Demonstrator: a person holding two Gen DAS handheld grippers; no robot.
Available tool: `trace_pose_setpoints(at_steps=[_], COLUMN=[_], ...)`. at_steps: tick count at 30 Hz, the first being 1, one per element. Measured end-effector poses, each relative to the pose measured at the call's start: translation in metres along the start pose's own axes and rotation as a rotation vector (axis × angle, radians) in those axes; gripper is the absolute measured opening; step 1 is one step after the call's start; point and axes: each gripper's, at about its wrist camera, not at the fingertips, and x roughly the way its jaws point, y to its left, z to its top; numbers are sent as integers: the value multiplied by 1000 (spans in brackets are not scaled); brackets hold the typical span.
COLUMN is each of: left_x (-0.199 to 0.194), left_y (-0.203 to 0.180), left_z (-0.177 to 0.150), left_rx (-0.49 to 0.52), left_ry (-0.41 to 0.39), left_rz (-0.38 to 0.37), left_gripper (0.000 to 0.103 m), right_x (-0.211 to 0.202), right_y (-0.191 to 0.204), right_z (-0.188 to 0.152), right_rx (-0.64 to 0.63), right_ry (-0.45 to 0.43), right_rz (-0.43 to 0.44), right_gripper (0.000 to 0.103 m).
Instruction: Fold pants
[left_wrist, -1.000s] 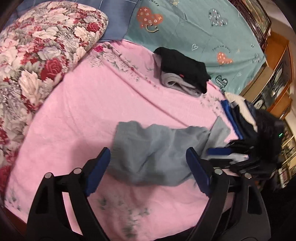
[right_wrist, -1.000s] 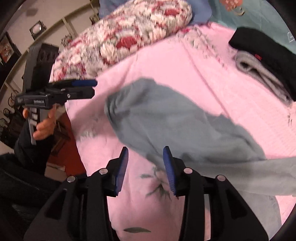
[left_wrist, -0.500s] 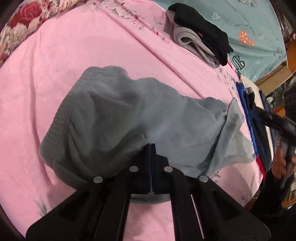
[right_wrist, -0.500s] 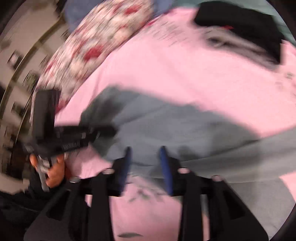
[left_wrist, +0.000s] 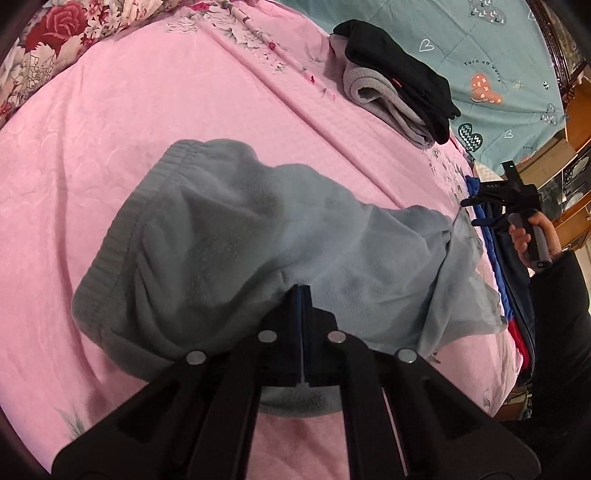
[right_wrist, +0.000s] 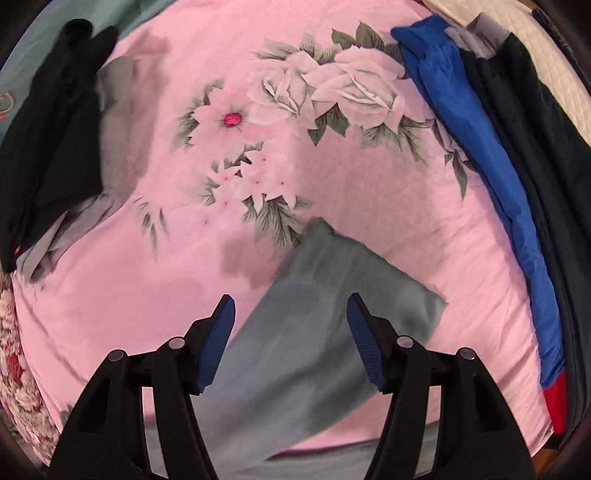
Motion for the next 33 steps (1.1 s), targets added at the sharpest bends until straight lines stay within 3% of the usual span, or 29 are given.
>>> trace_pose_setpoints(at_steps=[8, 11, 12, 13, 18, 21, 28, 33], left_x=[1, 1, 1, 1, 1, 1, 3, 4], left_y=[5, 4, 4, 4, 4, 2, -4, -9], left_z=[1, 2, 2, 2, 4, 5, 7, 8], left_rx=[-14, -13, -13, -13, -16, -13, 7, 25], left_ry=[8, 7, 7, 8, 17, 26, 30, 39], left_rz=[-34, -35, -34, -34, -26, -14, 21, 55], left_gripper=[3, 3, 3, 3, 3, 3, 3, 3], right_x=[15, 12, 9, 7, -16, -50, -122, -80], right_y=[-7, -3, -2, -5, -35, -59, -134, -188], right_z=[3, -4, -7, -10, -26, -46, -148, -219], right_rx=[10, -13, -13, -7, 30, 36, 84, 194], right_ry=[3, -26, -37, -38, -71, -133, -253, -215], right_rz=[-89, -112, -121, -130, -55, 16, 150, 205], right_gripper=[62, 40, 17, 6, 6, 6, 6, 6])
